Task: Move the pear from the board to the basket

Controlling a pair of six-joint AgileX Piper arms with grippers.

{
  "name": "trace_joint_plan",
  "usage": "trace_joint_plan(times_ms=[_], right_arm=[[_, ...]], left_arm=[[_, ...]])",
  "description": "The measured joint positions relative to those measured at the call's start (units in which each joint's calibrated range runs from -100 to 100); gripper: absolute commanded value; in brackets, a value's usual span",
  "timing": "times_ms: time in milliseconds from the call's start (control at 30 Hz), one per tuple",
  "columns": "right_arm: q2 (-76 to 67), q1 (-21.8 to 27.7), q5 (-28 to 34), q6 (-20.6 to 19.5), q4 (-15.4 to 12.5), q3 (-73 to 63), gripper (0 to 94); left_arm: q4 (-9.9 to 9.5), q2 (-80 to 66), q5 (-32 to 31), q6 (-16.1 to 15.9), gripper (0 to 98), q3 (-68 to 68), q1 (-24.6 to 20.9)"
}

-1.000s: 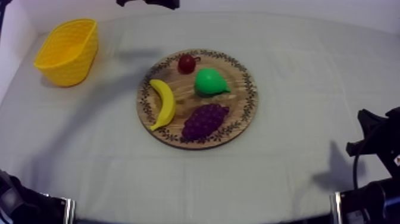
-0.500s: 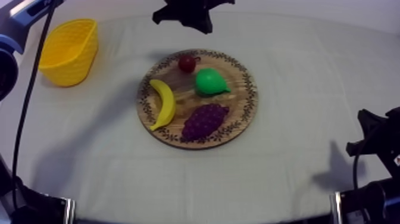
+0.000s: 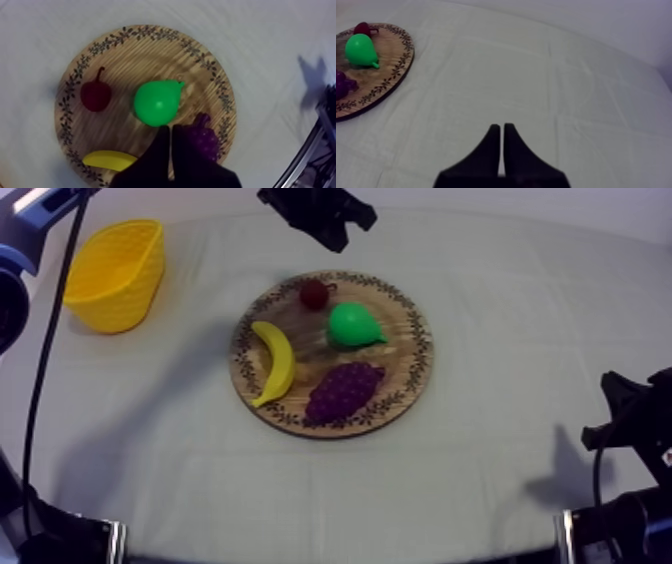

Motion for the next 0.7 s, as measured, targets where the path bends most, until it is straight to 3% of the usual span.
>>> trace_joint_plan(times_ms=[233,400,567,700], right_arm=[[0.0,0.0,0.0,0.0,0.0,0.0,0.4],[0.0,0.0,0.0,0.0,0.0,0.0,0.4],[0.0,0.0,0.0,0.0,0.0,0.0,0.4],[0.0,0.0,0.0,0.0,0.0,0.0,0.4]], left_arm=[[-1.3,0.6,4.7,-12.5,2.0,-1.9,1.1],[-1.49,0.8,5.0,-18.3,16.7,-5.1,2.1],[-1.71,1.1,5.1,-20.3,40.3,-4.0,2.4],[-1.81,1.1,5.1,-18.9,53.4,-2.0,2.5]])
